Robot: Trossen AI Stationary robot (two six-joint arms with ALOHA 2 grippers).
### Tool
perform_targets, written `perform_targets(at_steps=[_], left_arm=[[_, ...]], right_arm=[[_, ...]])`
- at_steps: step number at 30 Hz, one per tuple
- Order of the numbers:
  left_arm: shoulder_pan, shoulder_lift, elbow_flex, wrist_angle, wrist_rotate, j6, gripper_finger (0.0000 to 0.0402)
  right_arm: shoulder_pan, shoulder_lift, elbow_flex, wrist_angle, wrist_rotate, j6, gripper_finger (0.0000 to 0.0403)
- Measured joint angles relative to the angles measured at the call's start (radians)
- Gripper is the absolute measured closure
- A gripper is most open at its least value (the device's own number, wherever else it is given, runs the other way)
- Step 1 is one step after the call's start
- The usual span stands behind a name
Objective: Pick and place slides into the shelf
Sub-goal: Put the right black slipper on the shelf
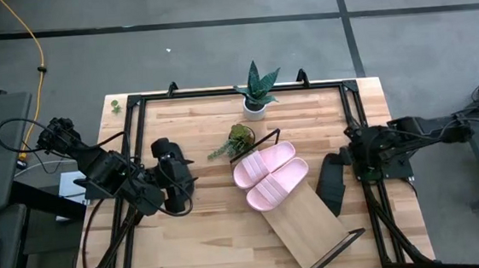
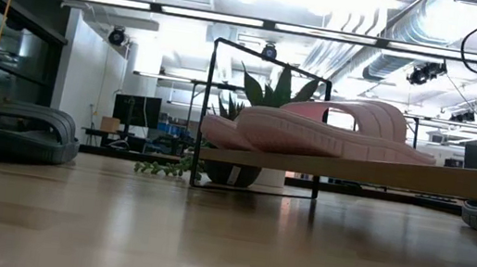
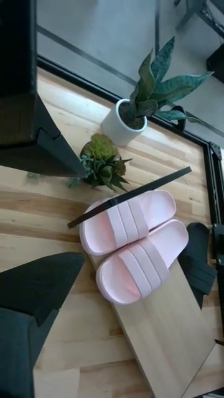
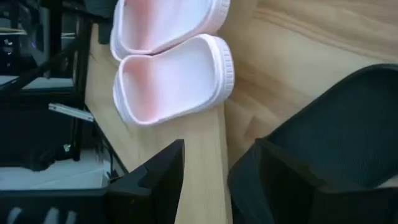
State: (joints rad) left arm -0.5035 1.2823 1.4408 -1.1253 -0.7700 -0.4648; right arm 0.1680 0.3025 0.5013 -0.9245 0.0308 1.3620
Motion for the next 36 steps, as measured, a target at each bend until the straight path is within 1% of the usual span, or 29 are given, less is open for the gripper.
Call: perform_targets(at_steps=[5,11,17,23,25,27,29,33,36], left_arm=[[0.000,0.000,0.000,0.000,-0.002,-0.015,0.0204],[0.000,0.000,0.000,0.000,-0.002,-0.020,0.0204],[0.000,0.000,0.000,0.000,-0.002,-0.041,0.0204],[0.000,0.000,0.000,0.000,-0.002,-0.072,0.0204],[0.000,0.000,0.000,0.000,-0.002,-0.090,0.0204],[0.000,0.000,0.000,0.000,-0.002,-0.113,0.0204],[0.000,0.000,0.000,0.000,-0.002,-0.137,0.0204],[-0.001,0.000,0.000,0.000,-0.002,-0.193,0.0204],[-0.001,0.000,0.000,0.000,0.004,-0.202,0.0204]], right_arm=[[0.000,0.005,-0.047,0.033,-0.087,-0.007,0.0218],[0.000,0.005,-0.060,0.049,-0.098,-0.043,0.0218],[0.000,0.005,-0.060,0.034,-0.156,-0.095,0.0218],[0.000,0.005,-0.063,0.036,-0.160,-0.149,0.0218],[0.000,0.005,-0.089,0.086,-0.179,-0.156,0.0218],[0.000,0.005,-0.134,0.142,-0.225,-0.156,0.0218],[0.000,0.006,-0.170,0.174,-0.250,-0.159,0.0218],[0.000,0.004,-0.185,0.178,-0.240,-0.191,0.0218],[0.000,0.004,-0.185,0.162,-0.287,-0.214,0.0218]])
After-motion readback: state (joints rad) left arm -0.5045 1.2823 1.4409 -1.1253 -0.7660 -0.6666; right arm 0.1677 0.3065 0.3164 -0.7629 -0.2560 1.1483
